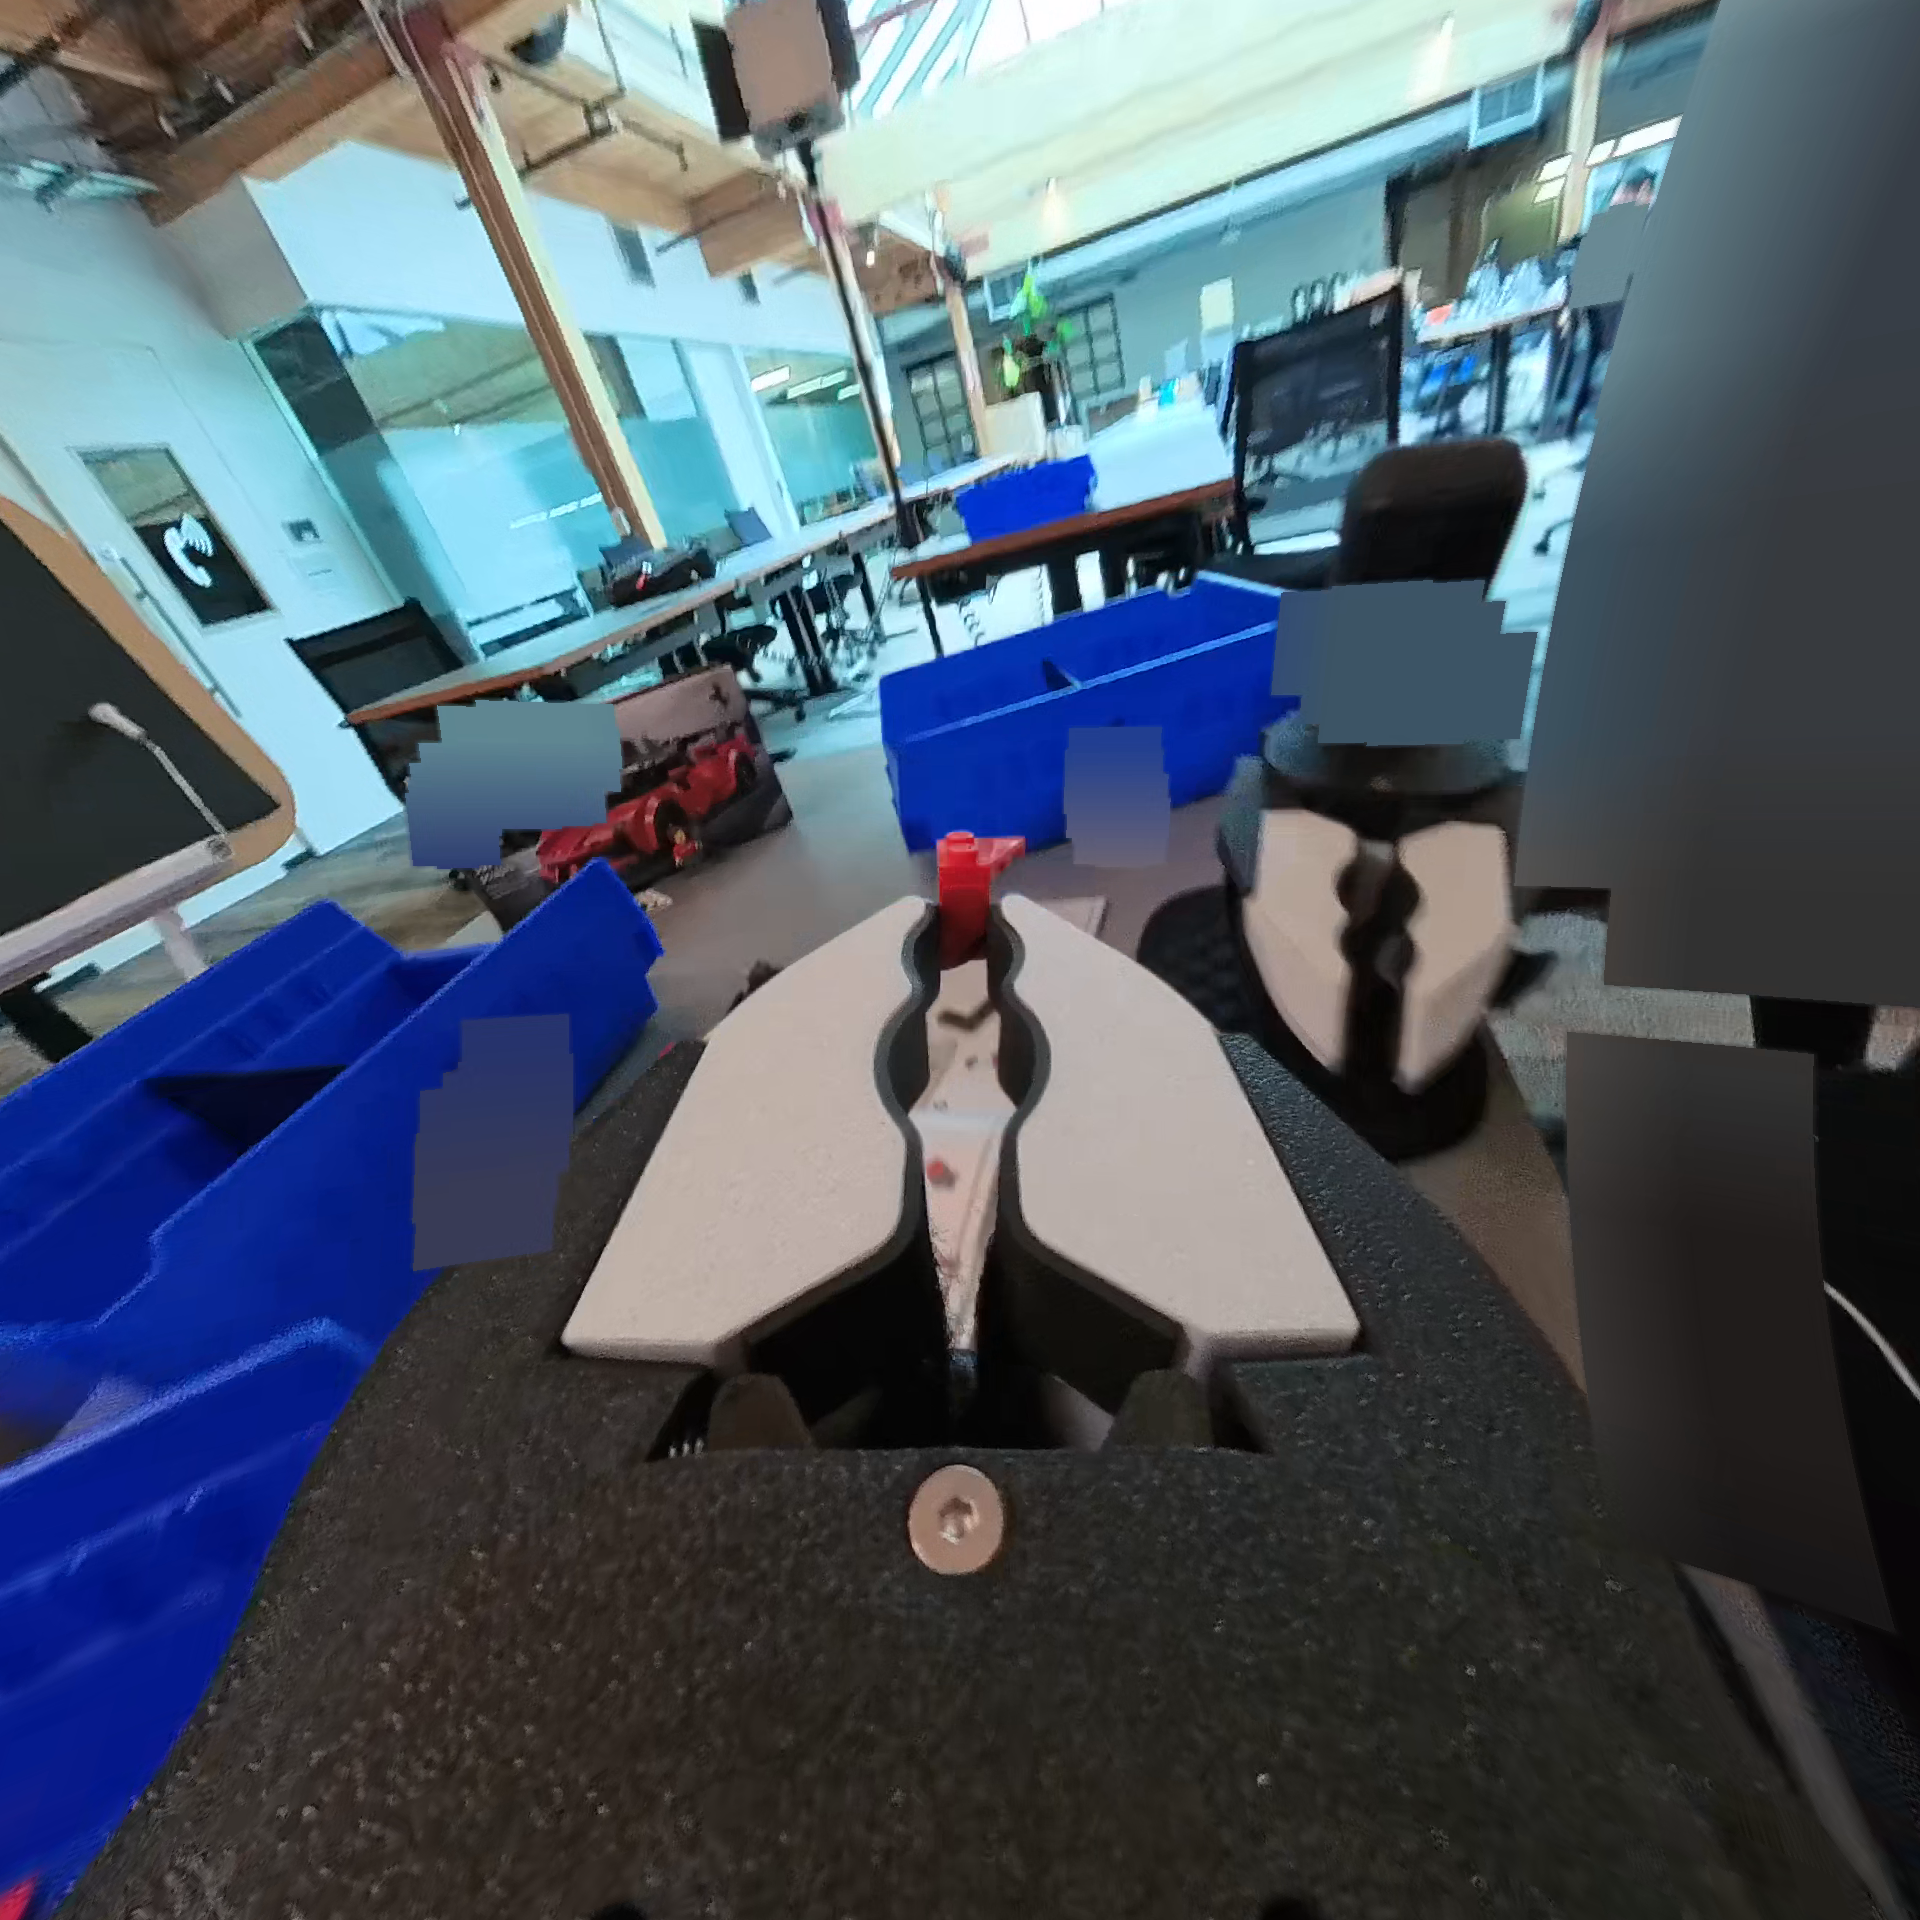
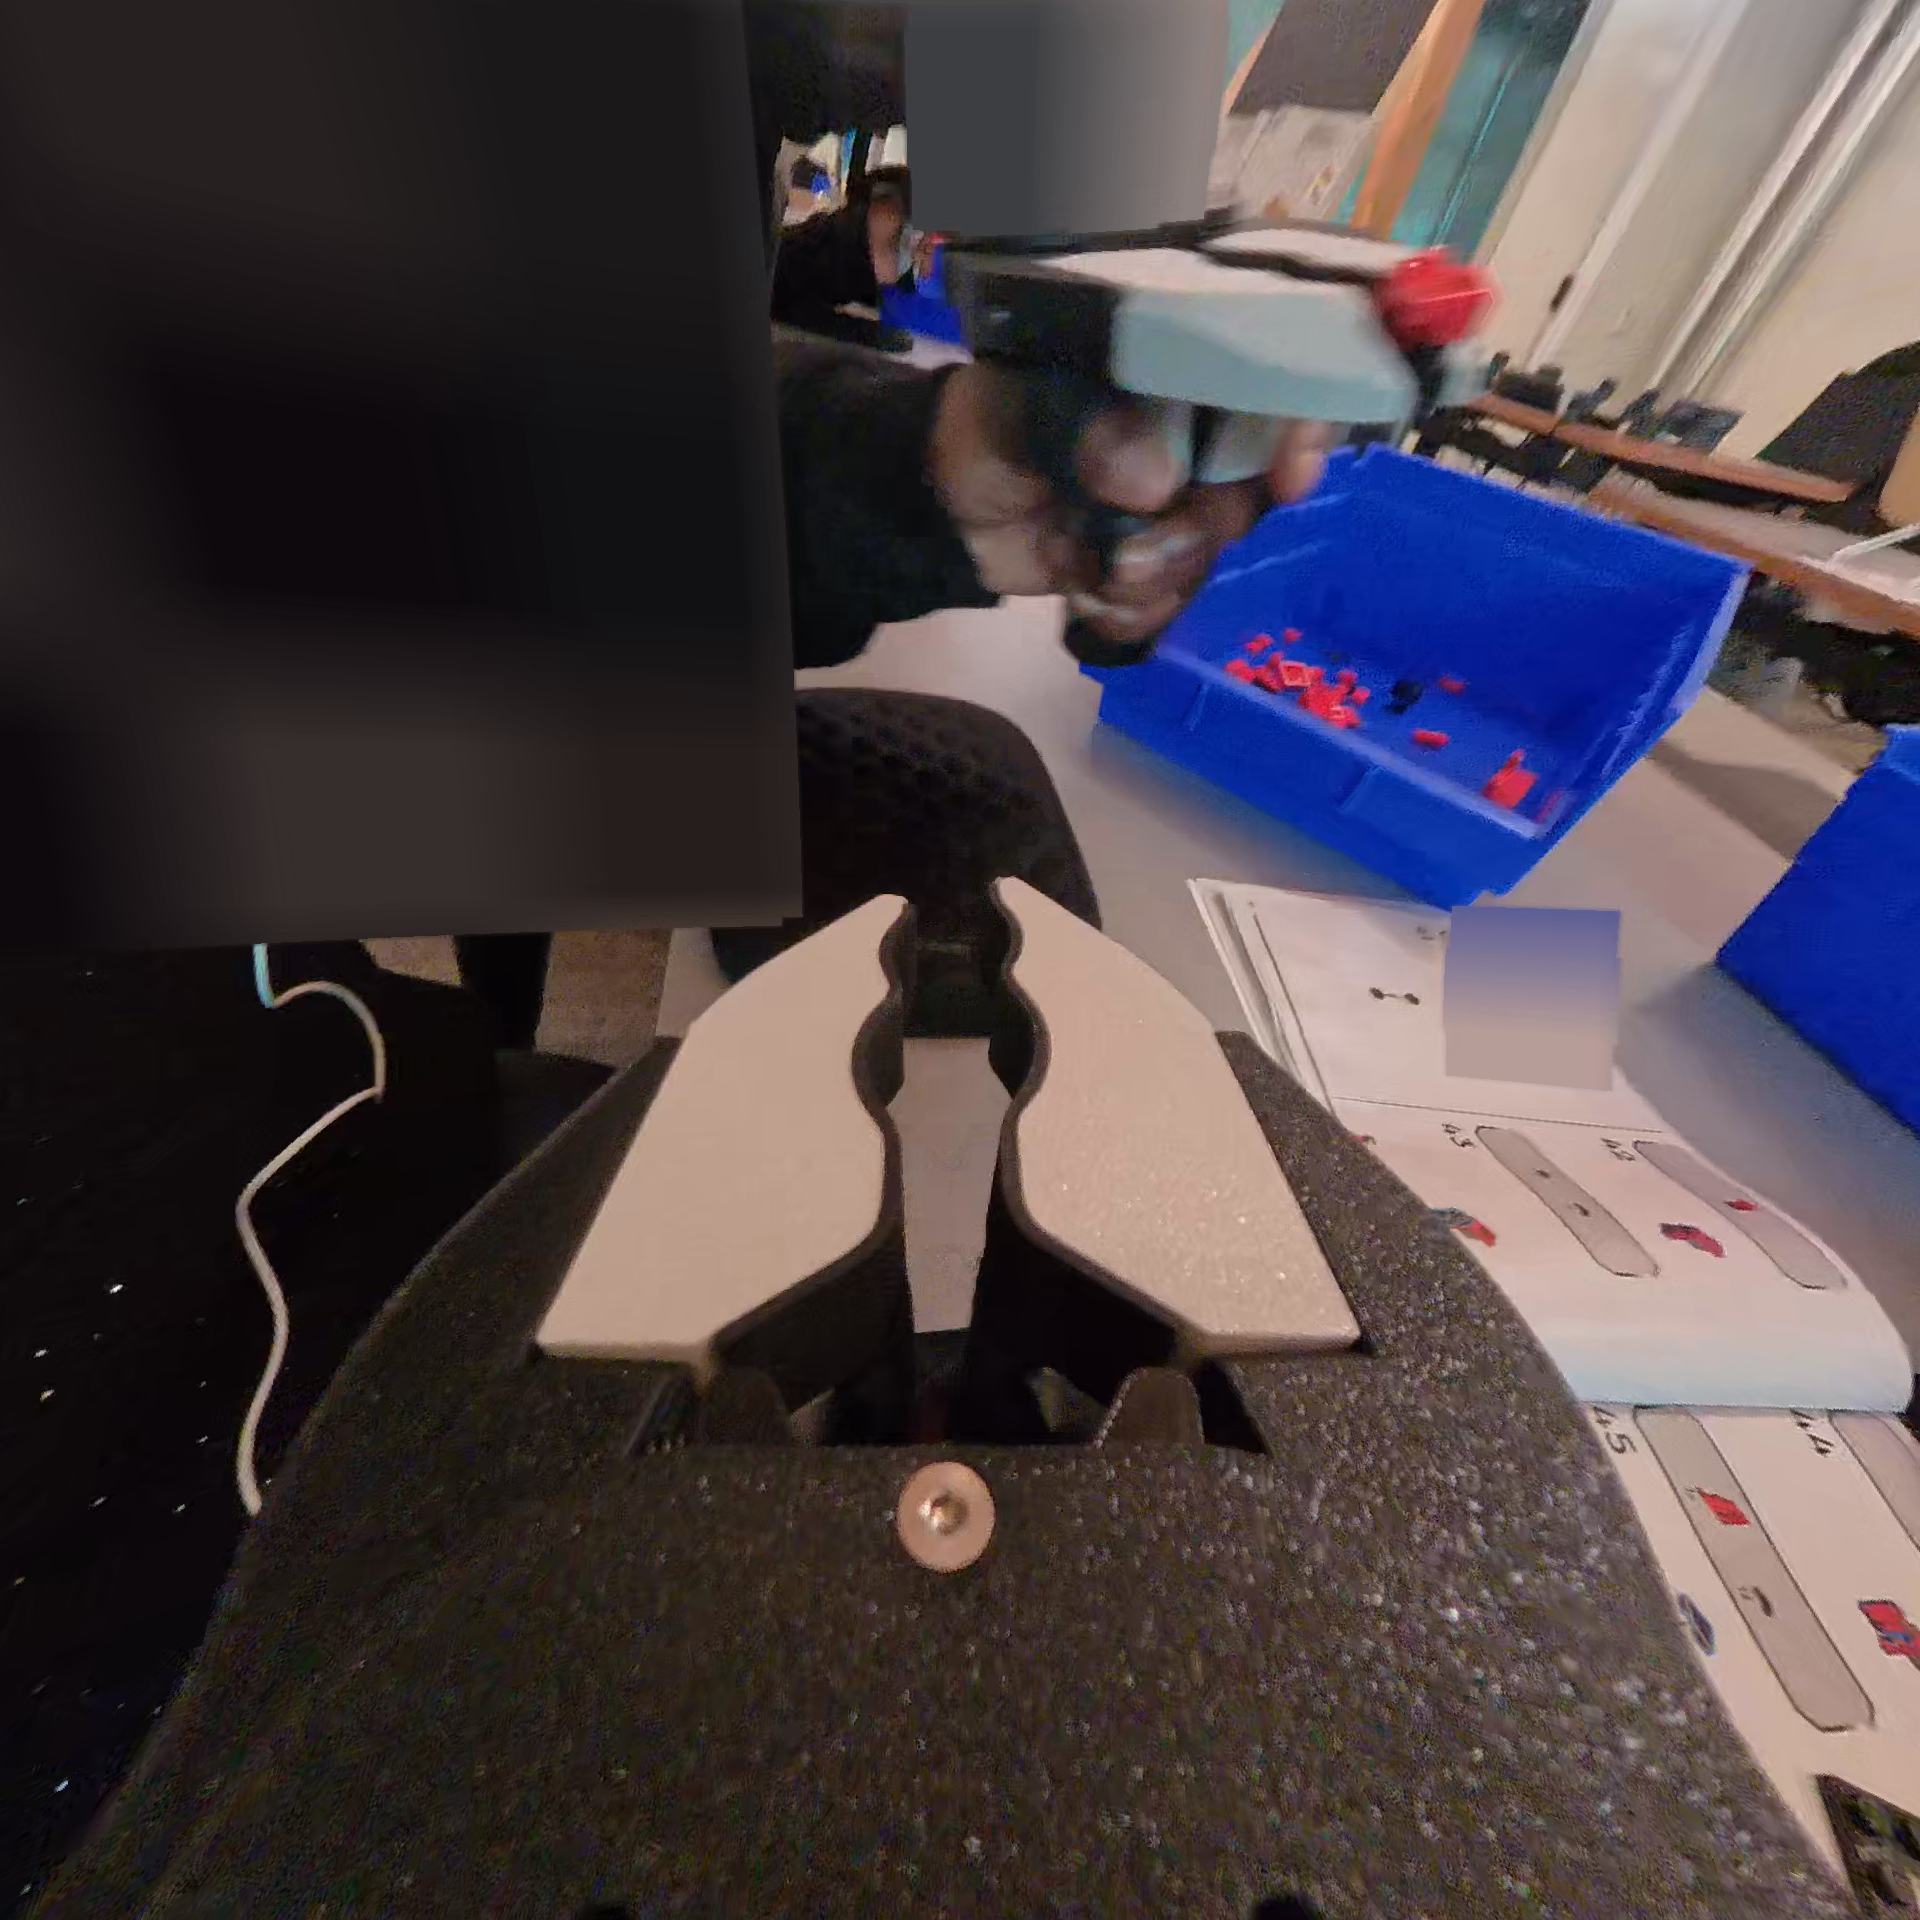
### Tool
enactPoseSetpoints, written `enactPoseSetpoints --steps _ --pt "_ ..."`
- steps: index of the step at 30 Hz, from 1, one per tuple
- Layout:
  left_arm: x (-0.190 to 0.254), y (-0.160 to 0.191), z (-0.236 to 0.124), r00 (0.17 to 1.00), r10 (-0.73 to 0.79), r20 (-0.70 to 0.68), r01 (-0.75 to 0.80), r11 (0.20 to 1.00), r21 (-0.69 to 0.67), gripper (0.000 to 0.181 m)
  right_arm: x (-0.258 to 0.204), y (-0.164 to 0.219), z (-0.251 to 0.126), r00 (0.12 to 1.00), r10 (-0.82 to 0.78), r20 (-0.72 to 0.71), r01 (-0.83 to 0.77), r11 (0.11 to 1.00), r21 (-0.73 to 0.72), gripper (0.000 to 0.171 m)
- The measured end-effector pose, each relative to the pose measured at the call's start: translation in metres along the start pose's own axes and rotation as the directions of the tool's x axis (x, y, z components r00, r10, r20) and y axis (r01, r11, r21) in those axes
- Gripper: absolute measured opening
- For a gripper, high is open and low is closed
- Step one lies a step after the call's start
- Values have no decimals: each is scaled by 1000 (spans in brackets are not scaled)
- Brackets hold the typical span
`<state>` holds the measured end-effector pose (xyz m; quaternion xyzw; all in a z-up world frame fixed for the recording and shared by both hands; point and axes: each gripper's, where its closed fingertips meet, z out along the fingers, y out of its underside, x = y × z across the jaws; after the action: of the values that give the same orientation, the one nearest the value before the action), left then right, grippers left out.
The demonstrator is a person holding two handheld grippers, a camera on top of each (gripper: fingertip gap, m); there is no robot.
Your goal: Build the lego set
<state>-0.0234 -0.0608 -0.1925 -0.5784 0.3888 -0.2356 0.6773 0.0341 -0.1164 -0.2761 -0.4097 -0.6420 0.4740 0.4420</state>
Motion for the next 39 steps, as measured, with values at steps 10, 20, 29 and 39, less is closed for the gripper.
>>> enactPoseSetpoints --steps 10,20,29,39 --pt "27 -39 -108 986 38 162 -25 996 -84 7 4 2 1 998 55 5 -55 998 -13 27" --pt "90 -49 -153 978 75 196 -48 989 -139 7 16 0 -1 994 80 -76 -79 997 15 33" --pt "123 -43 -231 919 114 379 -28 974 -224 7 23 3 0 988 76 -136 -77 997 -1 35" --pt "171 -58 -342 731 143 667 71 956 -284 7 21 -2 -2 990 75 -119 -71 997 37 32"
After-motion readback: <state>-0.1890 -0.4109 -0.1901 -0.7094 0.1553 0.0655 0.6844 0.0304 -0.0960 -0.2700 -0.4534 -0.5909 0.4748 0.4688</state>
